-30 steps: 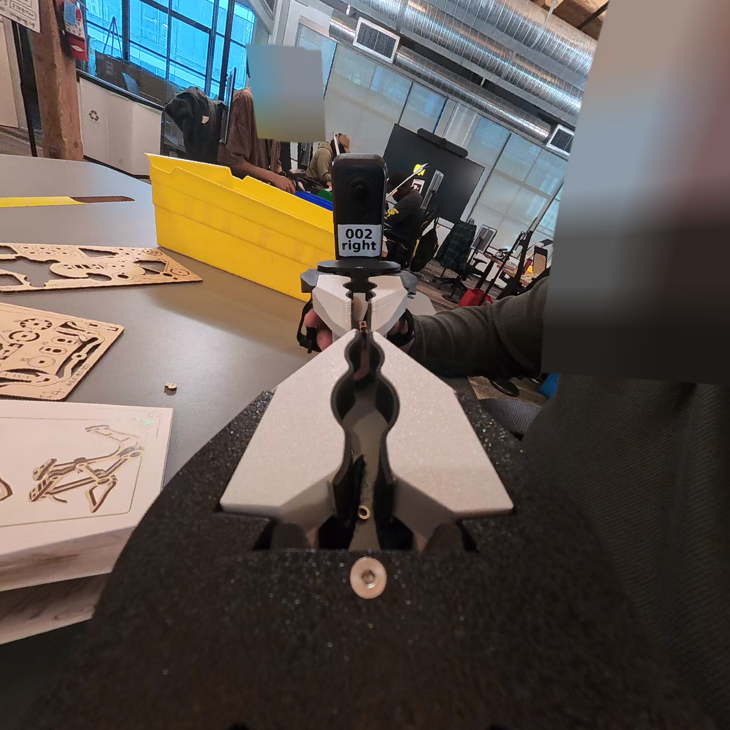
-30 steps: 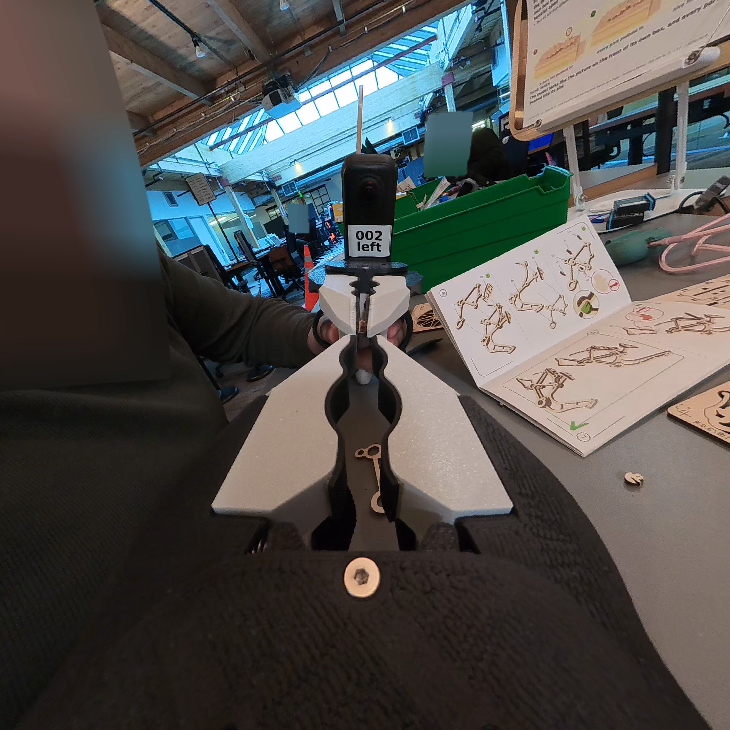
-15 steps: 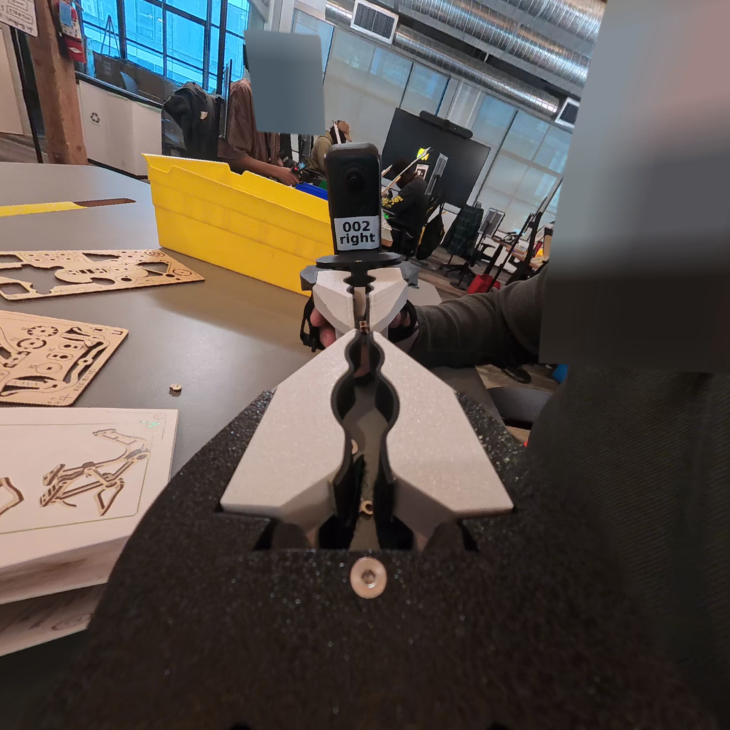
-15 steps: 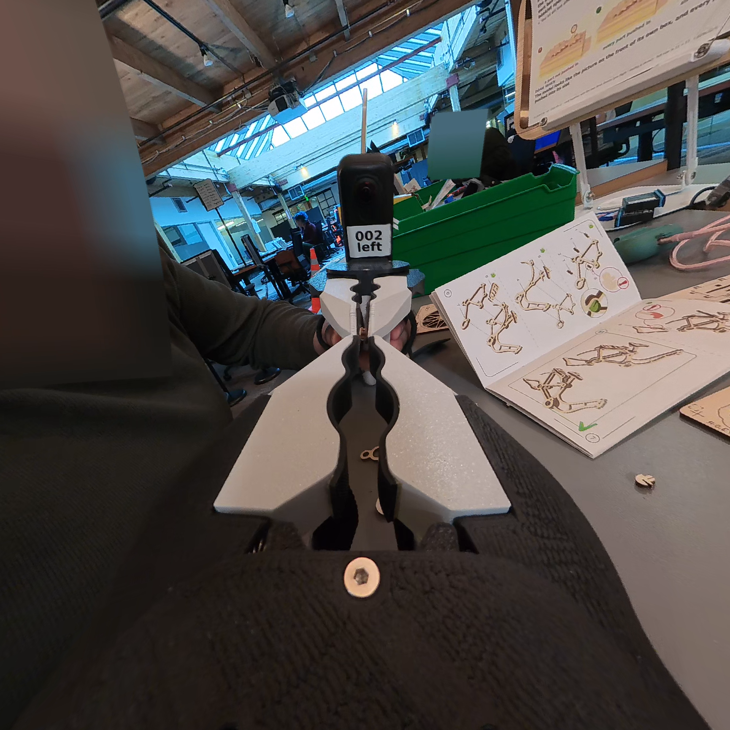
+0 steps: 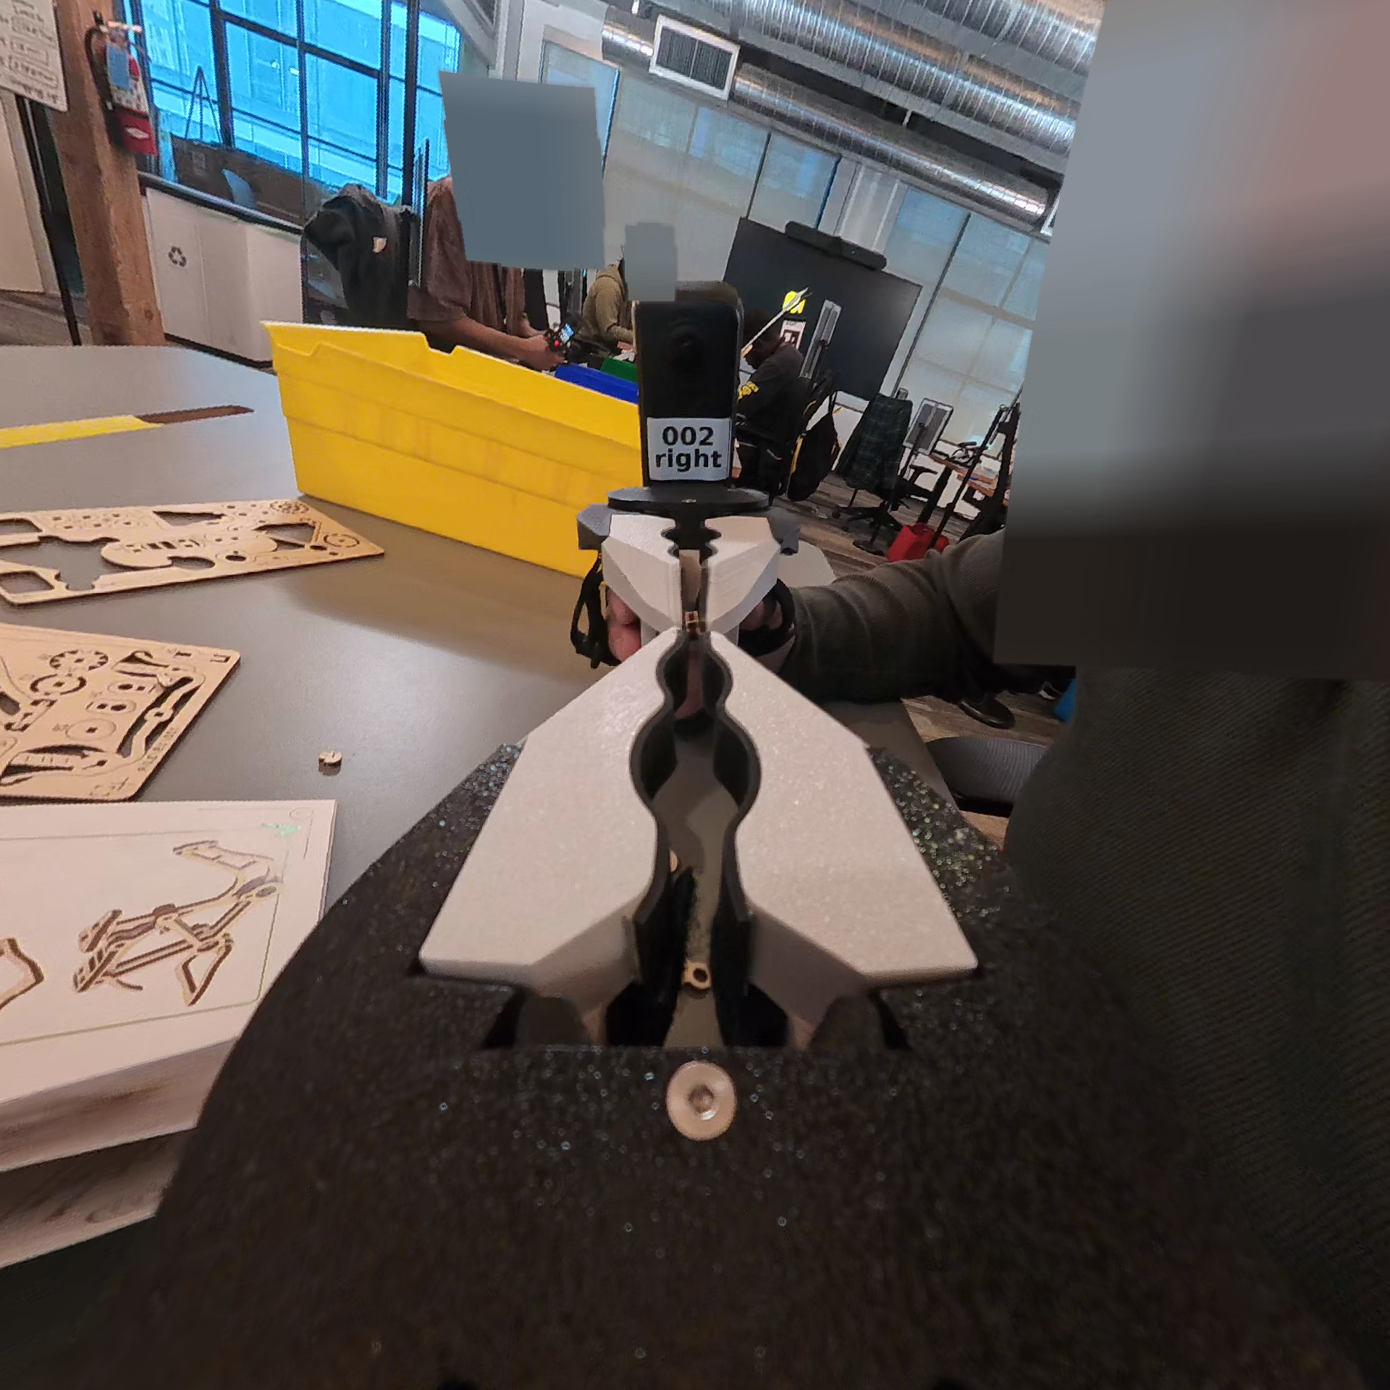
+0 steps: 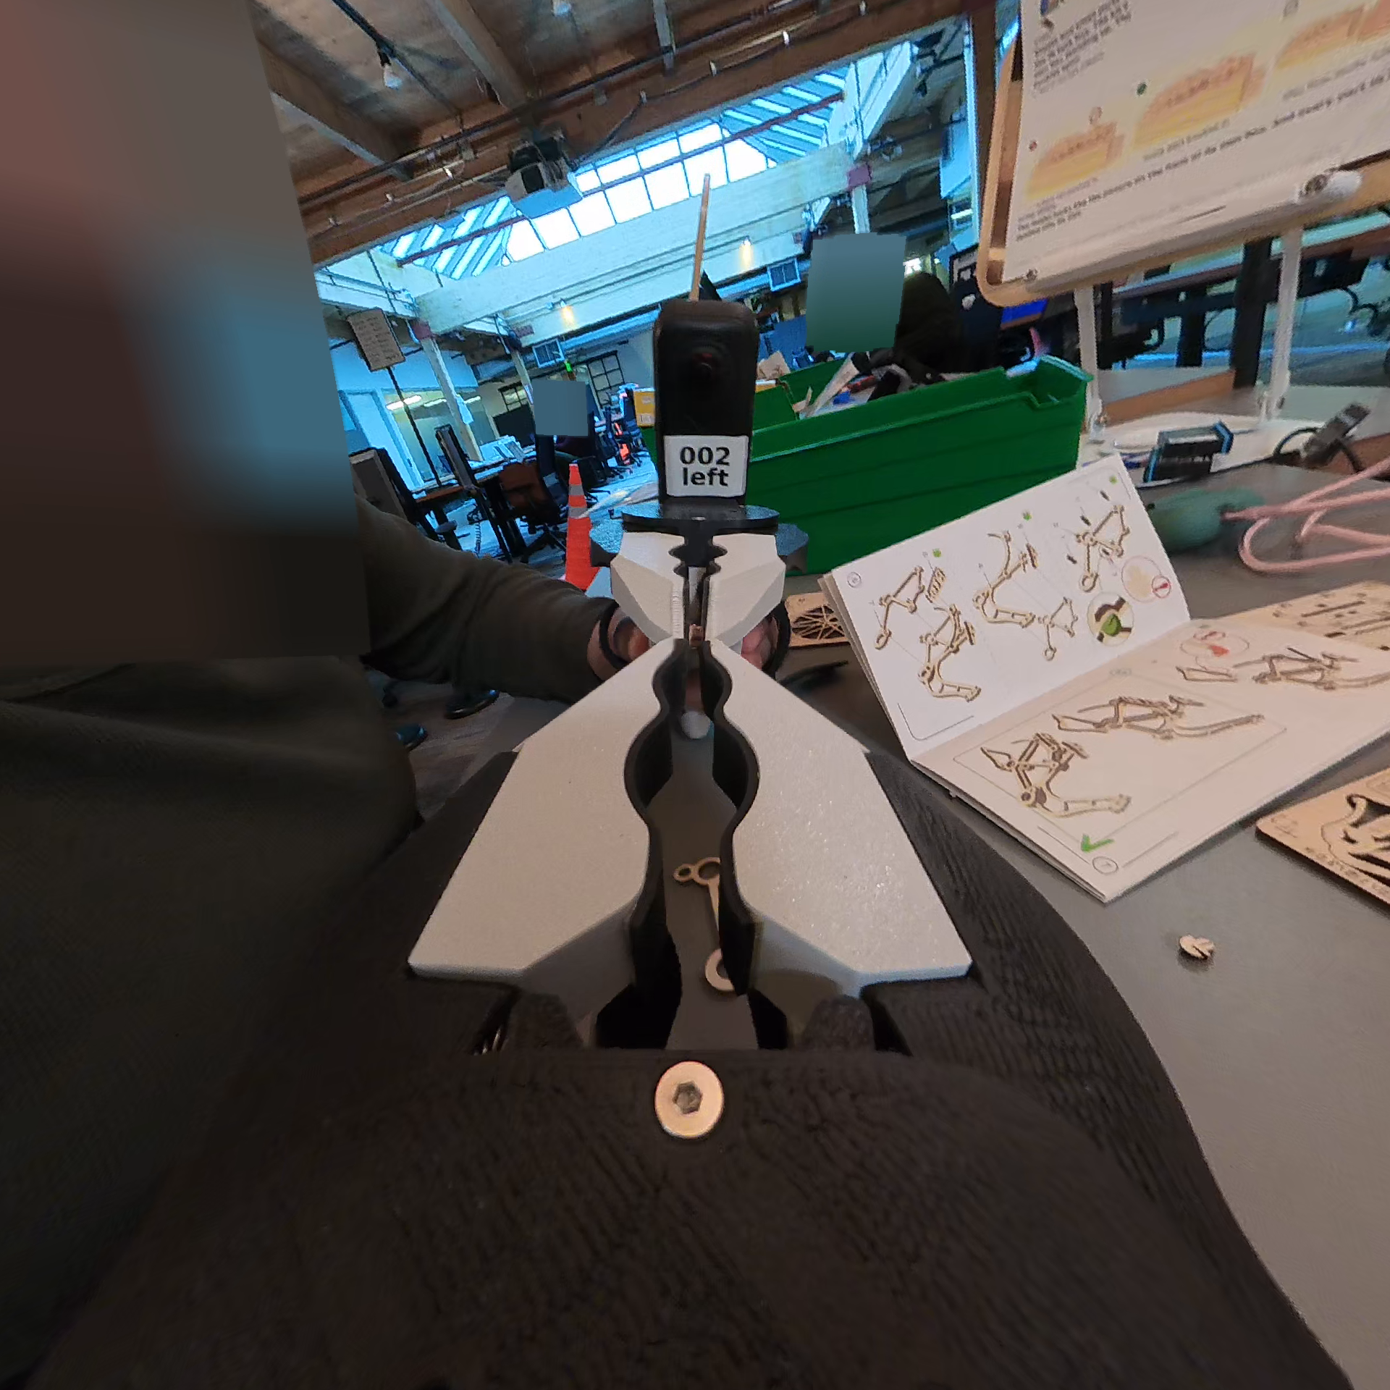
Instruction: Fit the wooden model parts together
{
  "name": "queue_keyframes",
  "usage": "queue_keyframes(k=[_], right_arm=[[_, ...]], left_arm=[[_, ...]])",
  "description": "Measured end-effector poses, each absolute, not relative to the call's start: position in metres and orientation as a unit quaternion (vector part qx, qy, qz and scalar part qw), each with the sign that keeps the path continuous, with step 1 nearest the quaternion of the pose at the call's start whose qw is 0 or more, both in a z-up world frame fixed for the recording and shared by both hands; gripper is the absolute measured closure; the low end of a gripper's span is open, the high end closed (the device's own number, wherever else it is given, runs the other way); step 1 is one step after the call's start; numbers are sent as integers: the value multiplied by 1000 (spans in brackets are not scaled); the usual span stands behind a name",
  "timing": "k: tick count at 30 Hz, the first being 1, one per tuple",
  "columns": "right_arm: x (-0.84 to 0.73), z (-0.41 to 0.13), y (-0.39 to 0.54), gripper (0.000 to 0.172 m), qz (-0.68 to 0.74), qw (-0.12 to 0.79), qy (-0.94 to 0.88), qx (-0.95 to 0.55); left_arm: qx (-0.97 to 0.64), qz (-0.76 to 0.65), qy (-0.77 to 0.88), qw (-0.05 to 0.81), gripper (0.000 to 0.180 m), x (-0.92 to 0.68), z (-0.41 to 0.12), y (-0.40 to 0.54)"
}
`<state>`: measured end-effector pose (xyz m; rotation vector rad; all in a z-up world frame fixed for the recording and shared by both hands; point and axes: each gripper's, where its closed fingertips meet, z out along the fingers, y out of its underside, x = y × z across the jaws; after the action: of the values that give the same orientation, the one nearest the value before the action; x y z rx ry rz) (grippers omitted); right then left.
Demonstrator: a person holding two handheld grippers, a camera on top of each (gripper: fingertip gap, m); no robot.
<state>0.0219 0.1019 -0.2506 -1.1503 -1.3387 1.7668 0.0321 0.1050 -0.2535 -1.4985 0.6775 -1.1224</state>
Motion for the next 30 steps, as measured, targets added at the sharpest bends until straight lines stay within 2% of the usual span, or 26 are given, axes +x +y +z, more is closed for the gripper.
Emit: queue_keyframes(k=[16,23,27,30], right_arm=[[20,-253,108,167,651,337,-512,-447],[20,-251,107,171,643,340,-524,-443],[24,-268,126,171,531,381,-600,-461],[35,-303,161,171,305,431,-701,-479]], left_arm=[[-639,-459,289,546,180,31,-256,107],[-647,-468,277,535,180,33,-257,108],[-656,-455,270,539,180,26,-252,111],[-662,-416,254,569,180,9,-244,118]])
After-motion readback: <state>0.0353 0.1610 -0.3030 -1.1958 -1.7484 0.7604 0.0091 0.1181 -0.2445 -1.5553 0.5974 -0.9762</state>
